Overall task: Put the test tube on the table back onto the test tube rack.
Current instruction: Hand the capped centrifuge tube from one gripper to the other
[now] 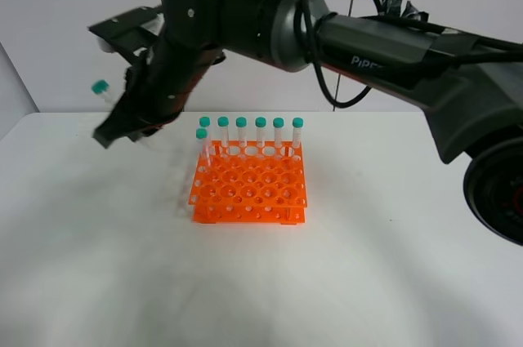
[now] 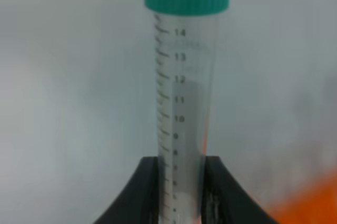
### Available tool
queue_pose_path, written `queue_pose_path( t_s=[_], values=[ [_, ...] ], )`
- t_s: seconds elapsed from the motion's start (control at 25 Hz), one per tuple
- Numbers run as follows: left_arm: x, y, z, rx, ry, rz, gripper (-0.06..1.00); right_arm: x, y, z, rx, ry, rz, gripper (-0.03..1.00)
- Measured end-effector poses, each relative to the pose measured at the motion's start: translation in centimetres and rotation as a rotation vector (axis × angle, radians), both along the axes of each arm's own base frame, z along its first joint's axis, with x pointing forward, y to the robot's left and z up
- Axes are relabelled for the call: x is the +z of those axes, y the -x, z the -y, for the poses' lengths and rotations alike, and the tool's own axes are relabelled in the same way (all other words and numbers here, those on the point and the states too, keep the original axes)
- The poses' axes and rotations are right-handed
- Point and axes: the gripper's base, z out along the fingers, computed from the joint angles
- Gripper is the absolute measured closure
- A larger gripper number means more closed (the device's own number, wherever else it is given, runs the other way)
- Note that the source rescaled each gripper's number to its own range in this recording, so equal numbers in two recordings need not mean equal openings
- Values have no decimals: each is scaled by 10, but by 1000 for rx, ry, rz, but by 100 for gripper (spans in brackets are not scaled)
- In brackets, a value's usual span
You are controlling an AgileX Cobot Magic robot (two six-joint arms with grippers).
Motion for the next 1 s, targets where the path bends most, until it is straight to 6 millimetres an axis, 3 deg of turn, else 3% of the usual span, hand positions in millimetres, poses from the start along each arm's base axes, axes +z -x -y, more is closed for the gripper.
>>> queue_pose_path(
  t_s=[0.16,0.36,0.68,0.88,1.0],
  values=[
    [0,0,0,0,0,0,-6,20,18,-37,8,-318,107,96],
    [0,0,0,0,0,0,-6,26,32,-51,4,-469,18,96],
    [0,0,0,0,0,0,-6,14,51,-47,270,-245,23,96],
    [0,0,0,0,0,0,-6,7,56,-50,249,-74,182,96],
    [0,0,0,0,0,0,-6,9,58,-54,193,-80,224,96]
  ],
)
